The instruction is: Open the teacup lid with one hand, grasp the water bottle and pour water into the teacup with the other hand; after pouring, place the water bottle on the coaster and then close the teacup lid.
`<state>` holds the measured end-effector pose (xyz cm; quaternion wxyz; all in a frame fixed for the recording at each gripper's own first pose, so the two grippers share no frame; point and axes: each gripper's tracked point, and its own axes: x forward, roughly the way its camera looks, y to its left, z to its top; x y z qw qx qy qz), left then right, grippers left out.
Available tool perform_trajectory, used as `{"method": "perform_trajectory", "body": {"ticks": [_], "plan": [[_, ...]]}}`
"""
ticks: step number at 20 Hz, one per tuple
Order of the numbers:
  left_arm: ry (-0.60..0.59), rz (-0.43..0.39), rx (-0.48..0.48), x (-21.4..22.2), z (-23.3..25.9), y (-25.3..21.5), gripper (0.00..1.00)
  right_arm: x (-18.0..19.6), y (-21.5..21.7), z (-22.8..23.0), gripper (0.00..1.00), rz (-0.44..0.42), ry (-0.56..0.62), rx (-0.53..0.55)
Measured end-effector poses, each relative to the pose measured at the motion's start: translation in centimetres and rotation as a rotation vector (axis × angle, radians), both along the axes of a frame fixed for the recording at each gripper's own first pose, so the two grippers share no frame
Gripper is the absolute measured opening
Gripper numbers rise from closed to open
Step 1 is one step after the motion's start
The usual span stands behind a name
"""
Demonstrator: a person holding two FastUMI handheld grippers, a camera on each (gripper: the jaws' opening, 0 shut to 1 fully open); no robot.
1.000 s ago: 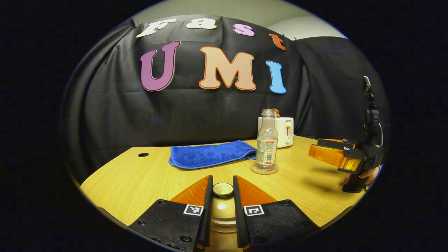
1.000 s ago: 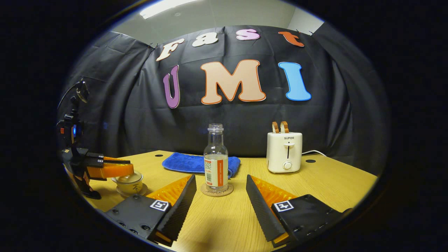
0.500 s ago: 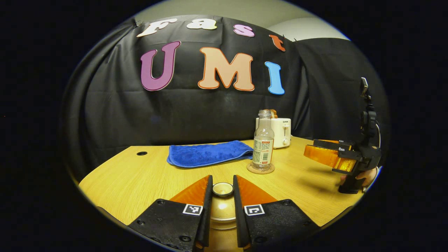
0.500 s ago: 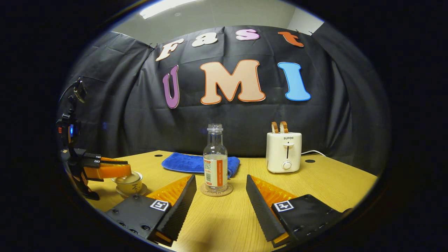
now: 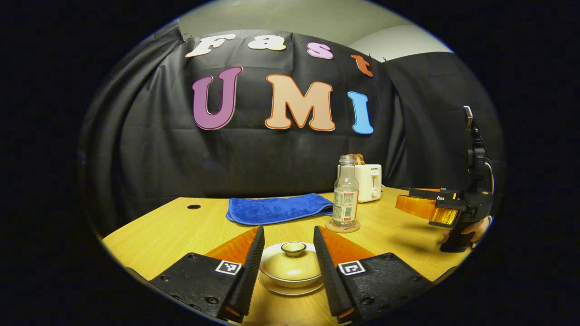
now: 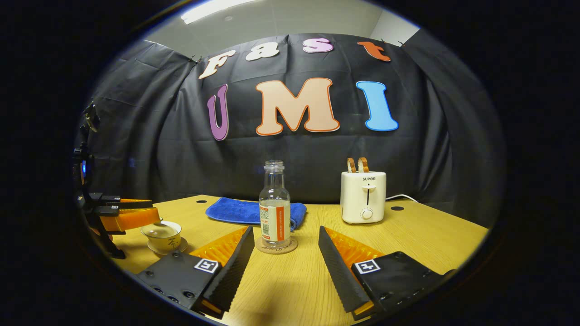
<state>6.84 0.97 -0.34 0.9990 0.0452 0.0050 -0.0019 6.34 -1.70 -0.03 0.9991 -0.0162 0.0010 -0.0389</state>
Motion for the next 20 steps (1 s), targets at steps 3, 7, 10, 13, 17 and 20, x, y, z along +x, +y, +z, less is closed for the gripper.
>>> {"method": "perform_trajectory", "body": {"ticks": [3, 7, 10, 13, 17, 20], "plan": [[-0.007, 0.032, 0.002, -1.0, 0.0, 0.9, 0.78, -0.3, 0.0, 0.1, 0.92, -0.004, 0.0, 0.0], [-0.018, 0.124, 0.006, -2.2, 0.3, 3.2, 0.95, -0.8, -0.2, 0.1, 0.92, -0.01, -0.001, 0.0], [-0.027, 0.237, 0.008, -3.1, 0.5, 5.8, 0.95, -1.2, -0.4, 0.1, 0.87, -0.012, -0.001, 0.0], [-0.03, 0.291, 0.009, -3.7, 0.6, 6.7, 0.94, -1.9, -0.9, -0.6, 0.92, -0.014, 0.0, -0.001], [-0.032, 0.316, 0.009, -3.8, 0.6, 7.1, 0.95, -2.9, -1.8, -0.5, 0.92, -0.044, -0.004, -0.002], [-0.035, 0.356, 0.01, -4.1, 0.7, 7.9, 0.95, -3.2, -2.2, -0.5, 0.96, -0.062, -0.005, -0.003]]}}
